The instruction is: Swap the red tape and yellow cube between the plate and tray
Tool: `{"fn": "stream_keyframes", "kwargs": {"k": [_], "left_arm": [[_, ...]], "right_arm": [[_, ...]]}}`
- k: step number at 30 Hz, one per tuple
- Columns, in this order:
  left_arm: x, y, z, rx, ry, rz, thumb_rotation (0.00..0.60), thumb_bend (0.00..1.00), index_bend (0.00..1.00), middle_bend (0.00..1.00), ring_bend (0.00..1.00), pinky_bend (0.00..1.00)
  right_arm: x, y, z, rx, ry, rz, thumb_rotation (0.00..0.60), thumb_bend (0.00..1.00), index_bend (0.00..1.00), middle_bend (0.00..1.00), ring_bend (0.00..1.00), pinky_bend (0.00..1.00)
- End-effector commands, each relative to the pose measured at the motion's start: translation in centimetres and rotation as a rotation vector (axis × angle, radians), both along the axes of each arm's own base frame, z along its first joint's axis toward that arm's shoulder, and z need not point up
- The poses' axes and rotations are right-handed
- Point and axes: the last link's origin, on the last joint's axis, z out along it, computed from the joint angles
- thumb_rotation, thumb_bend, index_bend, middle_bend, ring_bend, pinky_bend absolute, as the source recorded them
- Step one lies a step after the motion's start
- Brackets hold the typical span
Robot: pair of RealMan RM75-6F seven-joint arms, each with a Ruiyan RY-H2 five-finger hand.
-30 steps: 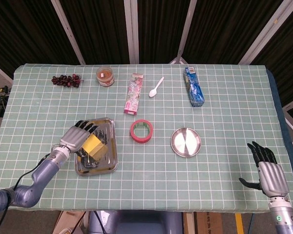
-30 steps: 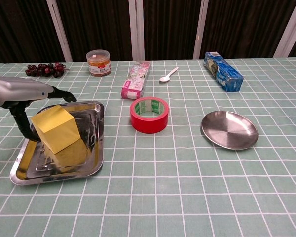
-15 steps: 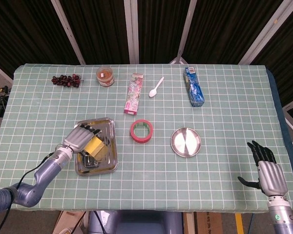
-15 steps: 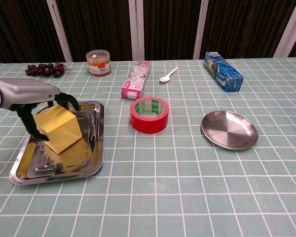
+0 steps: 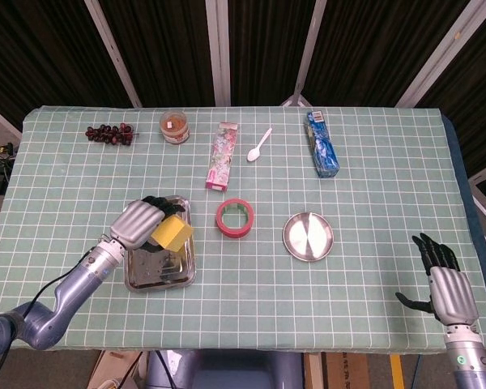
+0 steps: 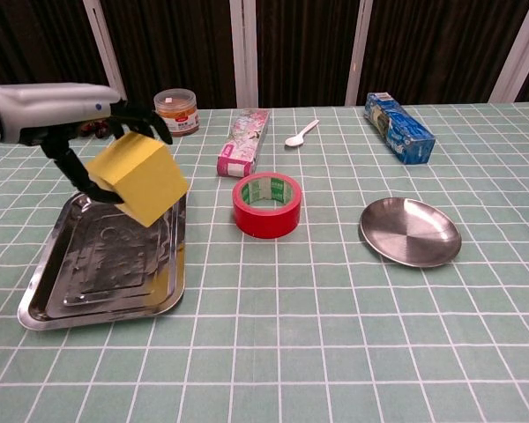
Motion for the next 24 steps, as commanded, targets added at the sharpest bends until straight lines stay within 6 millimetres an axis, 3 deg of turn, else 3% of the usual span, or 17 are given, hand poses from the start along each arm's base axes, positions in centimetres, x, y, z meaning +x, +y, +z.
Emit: {"fn": "stream_keyframes", "kwargs": {"k": [1,9,18,24], "left_arm": [[3.2,-0.5,-0.8,-0.048,-0.097,-0.074,0.600,0.36,0.24,0.31,0.22,0.25],[7.1,-0.6,-5.2,-0.171,-0.060,-0.126,0.600,0.35,0.24,0.30,0.22,0.25],[9.1,-0.3,-10.2,-0.222,-0.010,-0.123,0.600,0.33,0.23,0.29,0.22,0.24],[9.7,-0.6,-12.5,-0.268,0.023,-0.121,0.600,0.19,0.23,0.16,0.08,0.12]], "right_arm": [[-0.1,-0.1,0.1,-0.007,0.001,-0.004,0.600,0.16,0.05,0.00,0.05,0.01],[-0.3,-0.1,0.3,-0.014,-0.007,-0.008,0.600,0.16,0.05,0.00,0.05,0.01],[-0.6,-0.2,0.7,-0.029,-0.014,-0.020,0.600,0.16,0.05,0.00,0.05,0.01],[-0.7,-0.3,0.9,-0.037,-0.028,-0.024,0.600,0.16,0.05,0.00,0.05,0.01]]}}
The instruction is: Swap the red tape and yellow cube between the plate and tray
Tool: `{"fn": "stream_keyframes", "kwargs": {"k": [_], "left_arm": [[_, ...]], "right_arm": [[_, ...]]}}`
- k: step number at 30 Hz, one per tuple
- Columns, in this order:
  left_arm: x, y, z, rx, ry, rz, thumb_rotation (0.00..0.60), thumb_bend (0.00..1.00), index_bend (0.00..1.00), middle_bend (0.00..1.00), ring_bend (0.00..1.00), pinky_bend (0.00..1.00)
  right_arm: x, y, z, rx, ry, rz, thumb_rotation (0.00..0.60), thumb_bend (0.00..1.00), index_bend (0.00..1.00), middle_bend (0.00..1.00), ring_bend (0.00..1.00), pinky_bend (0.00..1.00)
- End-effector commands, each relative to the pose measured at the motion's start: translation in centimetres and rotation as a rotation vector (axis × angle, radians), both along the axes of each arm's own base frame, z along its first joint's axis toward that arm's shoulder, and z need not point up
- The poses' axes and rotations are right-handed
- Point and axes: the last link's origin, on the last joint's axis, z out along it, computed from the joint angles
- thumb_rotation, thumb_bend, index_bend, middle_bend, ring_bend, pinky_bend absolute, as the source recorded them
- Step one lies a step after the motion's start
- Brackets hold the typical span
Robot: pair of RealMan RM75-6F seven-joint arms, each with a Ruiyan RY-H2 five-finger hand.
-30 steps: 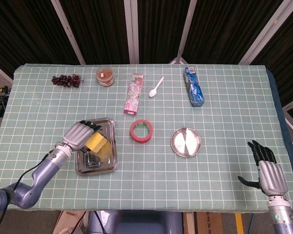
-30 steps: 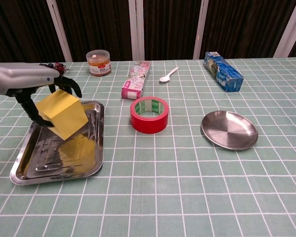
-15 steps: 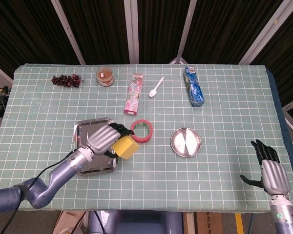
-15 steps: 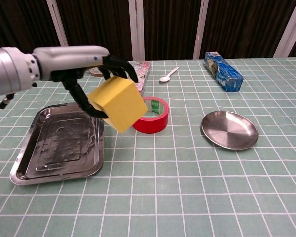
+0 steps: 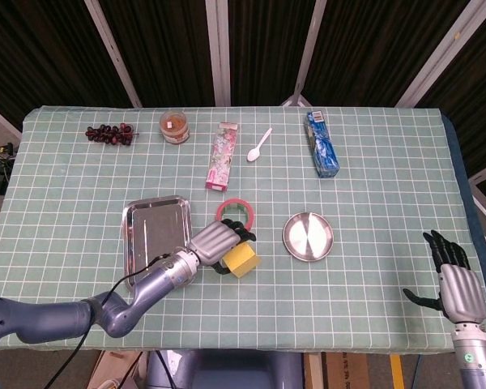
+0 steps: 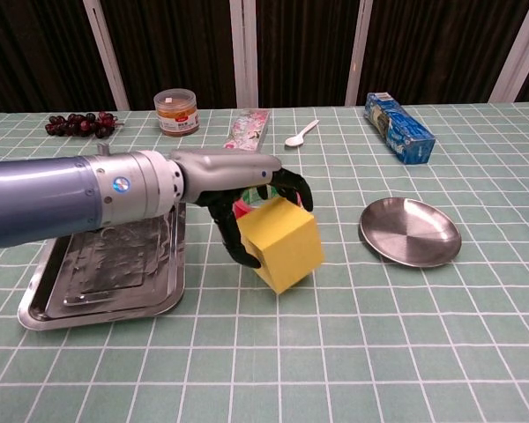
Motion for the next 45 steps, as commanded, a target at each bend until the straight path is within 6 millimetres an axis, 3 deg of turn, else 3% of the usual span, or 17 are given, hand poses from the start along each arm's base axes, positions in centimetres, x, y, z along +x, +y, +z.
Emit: {"fn": "stream_keyframes", "kwargs": {"k": [1,8,14,22,27,36,45], "left_arm": [[0.4,-0.4,-1.0,-0.042,0.027,-0.005,0.600,0.16,0.22,0.13,0.05,0.09],[1.7,-1.1,-0.1,-0.117,0.005,0.012,0.600,0.02,0.20,0.04,0.00,0.00],[3.4,-0.8,3.6,-0.032,-0.120,-0.010,0.600,0.01,0.20,0.03,0.00,0.00],[1.8,3.1,6.0,0.135,-0.061,0.012,0.600,0.00,0.16,0.00,0.00,0.00],[1.2,5.4,5.7,0.190,0.014,0.008,0.600,0.00,0.14,0.00,0.00,0.00],[0.2,7.7,3.5,0.177,0.061,0.043,0.600,0.00,0.14,0.00,0.00,0.00],[-0.8,8.1,0.8,0.103,0.062,0.100,0.600,0.00,0.12,0.00,0.00,0.00]], "right_arm": [[0.0,0.0,0.0,-0.001,-0.016,-0.002,0.600,0.16,0.05,0.00,0.05,0.01],[-0.1,0.0,0.2,-0.001,-0.009,-0.002,0.600,0.16,0.05,0.00,0.05,0.01],[-0.1,0.1,0.2,-0.004,-0.008,-0.004,0.600,0.16,0.05,0.00,0.05,0.01],[-0.3,-0.1,-0.1,0.006,0.001,-0.019,0.600,0.16,0.05,0.00,0.05,0.01],[-0.5,-0.3,-0.2,0.005,0.012,-0.039,0.600,0.16,0.05,0.00,0.05,0.01],[-1.1,-0.4,-0.3,0.014,0.056,-0.079,0.600,0.16,0.05,0.00,0.05,0.01],[-1.2,-0.3,-0.2,0.017,0.062,-0.100,0.600,0.16,0.05,0.00,0.05,0.01]]}}
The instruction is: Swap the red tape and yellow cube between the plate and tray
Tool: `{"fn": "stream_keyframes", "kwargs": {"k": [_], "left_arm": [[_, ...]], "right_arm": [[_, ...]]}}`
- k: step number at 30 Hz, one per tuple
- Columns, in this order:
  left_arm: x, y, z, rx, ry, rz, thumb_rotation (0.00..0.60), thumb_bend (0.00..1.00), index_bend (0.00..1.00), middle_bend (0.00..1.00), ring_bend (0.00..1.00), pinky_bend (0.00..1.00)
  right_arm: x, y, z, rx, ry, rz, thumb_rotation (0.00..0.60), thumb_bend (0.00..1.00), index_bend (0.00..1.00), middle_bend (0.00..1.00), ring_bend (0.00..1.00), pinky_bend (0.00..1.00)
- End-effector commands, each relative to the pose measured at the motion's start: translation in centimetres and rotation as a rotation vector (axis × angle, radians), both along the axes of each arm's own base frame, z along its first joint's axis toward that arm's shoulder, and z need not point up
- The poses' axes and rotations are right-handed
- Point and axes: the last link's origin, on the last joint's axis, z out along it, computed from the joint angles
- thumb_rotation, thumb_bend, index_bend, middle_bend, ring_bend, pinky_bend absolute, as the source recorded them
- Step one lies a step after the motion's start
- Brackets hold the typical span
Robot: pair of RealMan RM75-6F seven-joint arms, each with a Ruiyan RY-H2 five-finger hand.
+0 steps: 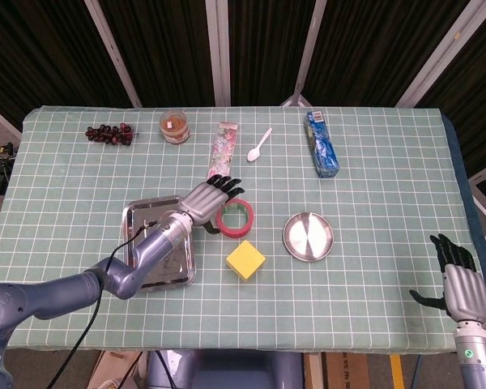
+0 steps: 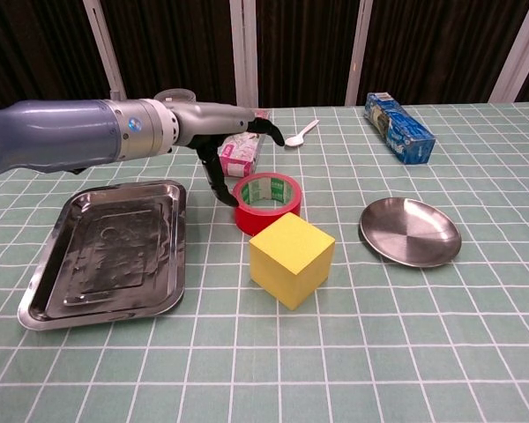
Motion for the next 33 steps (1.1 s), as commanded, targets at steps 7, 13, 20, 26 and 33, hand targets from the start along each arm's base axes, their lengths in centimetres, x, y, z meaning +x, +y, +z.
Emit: {"fn": "stream_keyframes", "kwargs": {"k": [7,13,20,26,33], "left_arm": [[0.0,-0.2,-2.9,-0.050,-0.025,-0.001,0.600,0.00,0.11,0.00,0.00,0.00],[0.1,-0.3,-4.2,-0.069,-0.028,-0.023,0.600,0.00,0.10,0.00,0.00,0.00],[0.0,-0.3,-5.2,-0.068,-0.010,-0.047,0.600,0.01,0.11,0.07,0.03,0.18],[0.3,-0.3,-5.4,-0.053,-0.030,-0.074,0.600,0.16,0.16,0.19,0.13,0.29],[0.6,-0.2,-5.2,-0.029,-0.058,-0.092,0.600,0.36,0.21,0.29,0.21,0.36]], "right_arm": [[0.0,0.0,0.0,0.005,0.004,-0.007,0.600,0.16,0.05,0.00,0.05,0.01],[-0.1,-0.1,-0.1,0.009,0.000,-0.011,0.600,0.16,0.05,0.00,0.05,0.01],[-0.2,-0.2,-0.1,0.001,-0.006,-0.009,0.600,0.16,0.05,0.00,0.05,0.01],[-0.1,-0.2,-0.2,0.006,-0.011,-0.003,0.600,0.16,0.05,0.00,0.05,0.01],[-0.1,-0.3,-0.4,0.013,-0.019,0.000,0.600,0.16,0.05,0.00,0.05,0.01]]}}
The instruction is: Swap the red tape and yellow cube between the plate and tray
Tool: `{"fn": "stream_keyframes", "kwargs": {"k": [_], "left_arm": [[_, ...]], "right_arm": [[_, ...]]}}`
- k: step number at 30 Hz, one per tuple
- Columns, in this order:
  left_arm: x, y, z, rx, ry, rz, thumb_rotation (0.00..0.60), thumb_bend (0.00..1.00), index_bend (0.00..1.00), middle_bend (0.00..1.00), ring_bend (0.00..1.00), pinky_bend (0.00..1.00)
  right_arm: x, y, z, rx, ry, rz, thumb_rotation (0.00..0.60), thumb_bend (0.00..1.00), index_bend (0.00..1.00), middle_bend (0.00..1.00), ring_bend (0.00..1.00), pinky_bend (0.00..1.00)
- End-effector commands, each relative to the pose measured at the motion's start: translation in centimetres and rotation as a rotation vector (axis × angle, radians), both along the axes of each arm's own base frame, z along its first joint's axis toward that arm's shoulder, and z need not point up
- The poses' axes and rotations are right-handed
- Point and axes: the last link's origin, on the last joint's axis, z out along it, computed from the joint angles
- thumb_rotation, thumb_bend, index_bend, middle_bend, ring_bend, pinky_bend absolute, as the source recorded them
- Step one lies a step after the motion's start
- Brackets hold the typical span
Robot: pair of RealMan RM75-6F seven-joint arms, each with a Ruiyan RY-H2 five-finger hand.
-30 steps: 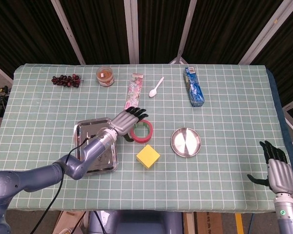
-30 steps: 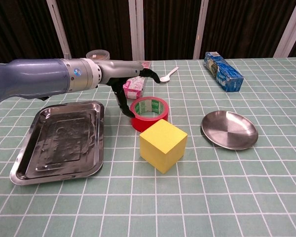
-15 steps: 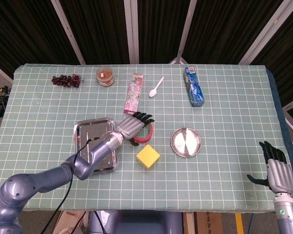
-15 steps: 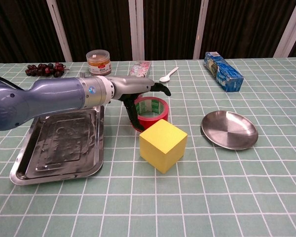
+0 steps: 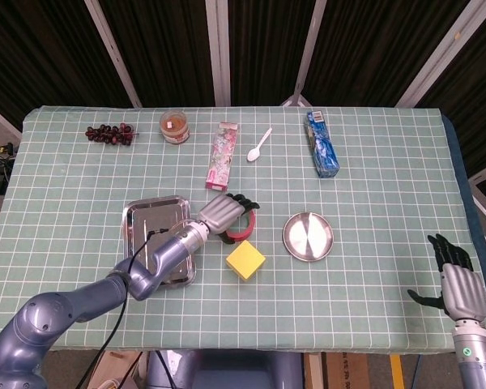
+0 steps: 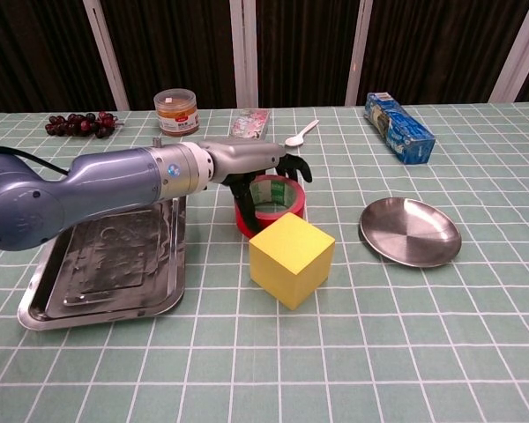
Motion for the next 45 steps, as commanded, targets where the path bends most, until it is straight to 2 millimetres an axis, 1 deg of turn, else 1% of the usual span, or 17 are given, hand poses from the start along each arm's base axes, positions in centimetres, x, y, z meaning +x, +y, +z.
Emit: {"fn": "stream_keyframes", "kwargs": {"k": [1,5,8,11,14,17,18,19,21,23,25,29,34,38,42,44,45], "left_arm": [[0.2,0.2,0.2,0.016,-0.018,-0.006,0.600,0.37,0.21,0.30,0.22,0.37],[0.4,0.5,0.9,0.040,-0.038,-0.017,0.600,0.38,0.22,0.30,0.22,0.37],[0.8,0.5,1.8,0.052,-0.073,-0.031,0.600,0.38,0.22,0.30,0.22,0.36],[1.0,0.2,3.3,0.056,-0.097,-0.053,0.600,0.38,0.22,0.29,0.22,0.36],[0.3,-0.4,5.4,0.058,-0.077,-0.073,0.600,0.38,0.22,0.29,0.22,0.36],[-1.6,-1.4,8.6,0.062,-0.042,-0.051,0.600,0.38,0.22,0.28,0.22,0.36],[-2.6,-1.8,9.7,0.072,-0.027,-0.035,0.600,0.38,0.22,0.28,0.22,0.36],[-3.1,-2.1,10.4,0.077,-0.018,-0.027,0.600,0.38,0.22,0.28,0.22,0.36],[-5.1,-2.9,12.1,0.094,0.016,0.008,0.600,0.38,0.22,0.28,0.22,0.36],[-7.2,-3.8,13.3,0.101,0.039,0.055,0.600,0.38,0.22,0.27,0.22,0.35],[-8.6,-4.4,13.9,0.099,0.053,0.090,0.600,0.38,0.22,0.27,0.22,0.35],[-11.0,-5.2,14.5,0.099,0.061,0.137,0.600,0.38,0.22,0.26,0.20,0.34],[-13.3,-6.3,14.0,0.070,0.082,0.159,0.600,0.38,0.22,0.23,0.17,0.32],[-14.3,-6.6,13.3,0.053,0.083,0.169,0.600,0.37,0.22,0.21,0.16,0.30],[-14.6,-6.5,12.7,0.035,0.082,0.173,0.600,0.36,0.22,0.18,0.12,0.26],[-14.8,-6.5,12.7,0.021,0.093,0.175,0.600,0.34,0.22,0.14,0.08,0.22],[-14.9,-6.5,12.7,0.017,0.097,0.175,0.600,0.32,0.22,0.11,0.04,0.17]], "right_arm": [[0.0,0.0,-0.1,0.002,-0.002,0.002,0.600,0.16,0.05,0.00,0.05,0.01],[0.0,-0.1,-0.2,0.005,-0.002,0.001,0.600,0.16,0.05,0.00,0.05,0.01],[0.0,-0.1,-0.2,0.004,-0.004,-0.001,0.600,0.16,0.05,0.00,0.05,0.01],[0.0,-0.1,-0.2,0.006,-0.003,0.001,0.600,0.16,0.05,0.00,0.05,0.01],[0.0,-0.1,-0.3,0.008,-0.002,0.001,0.600,0.16,0.05,0.00,0.05,0.01],[0.0,-0.1,-0.3,0.008,-0.003,-0.001,0.600,0.16,0.05,0.00,0.05,0.01],[0.0,-0.1,-0.3,0.010,-0.006,-0.001,0.600,0.16,0.05,0.00,0.05,0.01],[0.1,-0.1,-0.4,0.011,-0.007,0.000,0.600,0.16,0.05,0.00,0.05,0.01],[0.3,0.0,-0.5,0.018,-0.006,0.008,0.600,0.16,0.05,0.00,0.05,0.01],[0.4,0.0,-0.8,0.028,-0.005,0.013,0.600,0.16,0.05,0.00,0.05,0.01],[0.6,0.0,-0.9,0.030,-0.004,0.016,0.600,0.16,0.05,0.00,0.05,0.01],[0.7,0.0,-1.0,0.023,0.001,0.019,0.600,0.16,0.05,0.00,0.05,0.01],[0.6,-0.1,-1.2,0.025,0.004,0.013,0.600,0.16,0.05,0.00,0.05,0.01],[0.5,0.0,-1.2,0.027,0.008,0.010,0.600,0.16,0.05,0.00,0.05,0.01],[0.6,0.0,-1.2,0.025,0.008,0.012,0.600,0.16,0.05,0.00,0.05,0.01],[0.6,0.1,-1.1,0.026,0.008,0.013,0.600,0.16,0.05,0.00,0.05,0.01],[0.6,0.1,-1.2,0.027,0.009,0.014,0.600,0.16,0.05,0.00,0.05,0.01]]}}
